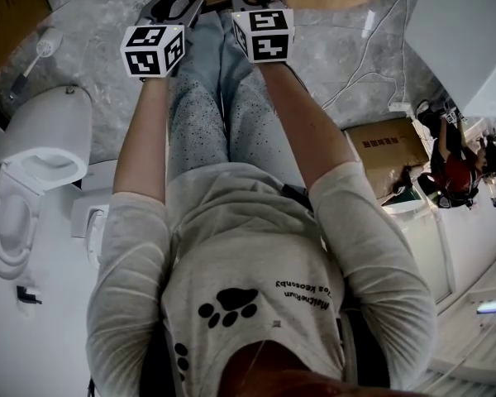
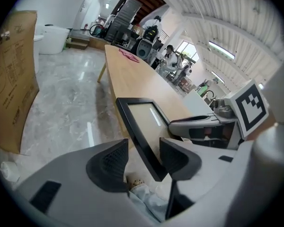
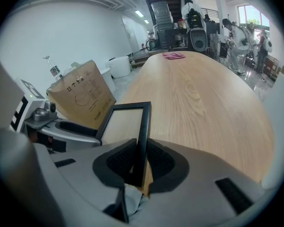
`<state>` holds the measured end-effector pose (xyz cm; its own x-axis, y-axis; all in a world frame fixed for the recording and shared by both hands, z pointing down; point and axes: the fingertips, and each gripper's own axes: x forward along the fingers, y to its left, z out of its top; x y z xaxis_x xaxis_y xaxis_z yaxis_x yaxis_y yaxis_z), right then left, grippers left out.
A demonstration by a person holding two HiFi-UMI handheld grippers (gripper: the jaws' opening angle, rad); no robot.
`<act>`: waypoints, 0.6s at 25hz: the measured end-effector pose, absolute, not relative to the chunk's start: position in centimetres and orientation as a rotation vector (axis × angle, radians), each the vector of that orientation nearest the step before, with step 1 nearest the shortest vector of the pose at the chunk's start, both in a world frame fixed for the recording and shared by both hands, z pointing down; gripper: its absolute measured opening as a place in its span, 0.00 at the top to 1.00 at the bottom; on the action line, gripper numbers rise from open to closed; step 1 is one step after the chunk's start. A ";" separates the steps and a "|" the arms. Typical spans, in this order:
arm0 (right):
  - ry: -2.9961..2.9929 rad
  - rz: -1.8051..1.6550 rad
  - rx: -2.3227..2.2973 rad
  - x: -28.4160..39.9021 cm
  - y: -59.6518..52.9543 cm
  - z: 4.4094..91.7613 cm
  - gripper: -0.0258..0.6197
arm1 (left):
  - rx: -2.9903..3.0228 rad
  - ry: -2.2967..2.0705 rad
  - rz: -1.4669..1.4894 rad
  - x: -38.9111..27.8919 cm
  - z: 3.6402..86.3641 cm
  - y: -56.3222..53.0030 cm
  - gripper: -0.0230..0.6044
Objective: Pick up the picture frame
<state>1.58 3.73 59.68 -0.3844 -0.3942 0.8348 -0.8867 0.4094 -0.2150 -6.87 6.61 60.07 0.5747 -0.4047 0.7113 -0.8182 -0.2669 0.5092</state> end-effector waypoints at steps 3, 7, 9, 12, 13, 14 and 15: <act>-1.961 0.880 1.078 1.2 4.1 59.8 0.84 | 1.869 -0.958 0.528 -6.7 60.4 6.4 0.63; -1.966 0.889 1.069 0.9 4.5 59.9 0.84 | 1.837 -0.913 0.507 -6.6 61.1 6.6 0.63; -1.977 0.891 1.056 0.8 4.7 60.0 0.84 | 1.828 -0.894 0.506 -6.3 61.5 6.5 0.60; -1.994 0.892 1.046 0.7 4.8 60.1 0.84 | 1.807 -0.869 0.489 -6.2 61.9 6.5 0.60; -1.997 0.893 1.044 0.6 4.8 60.1 0.84 | 1.797 -0.859 0.477 -6.1 62.0 6.5 0.60; -1.998 0.894 1.043 0.6 4.8 60.1 0.84 | 1.782 -0.850 0.462 -6.1 62.0 6.6 0.60; -1.999 0.896 1.043 0.5 4.9 60.1 0.84 | 1.765 -0.843 0.444 -6.1 61.9 6.6 0.60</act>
<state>0.47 4.88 60.07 -0.4305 -0.3788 0.8193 -0.8637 0.4363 -0.2521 -6.13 6.64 61.92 0.6793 -0.3250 0.6580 -0.7264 -0.1706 0.6657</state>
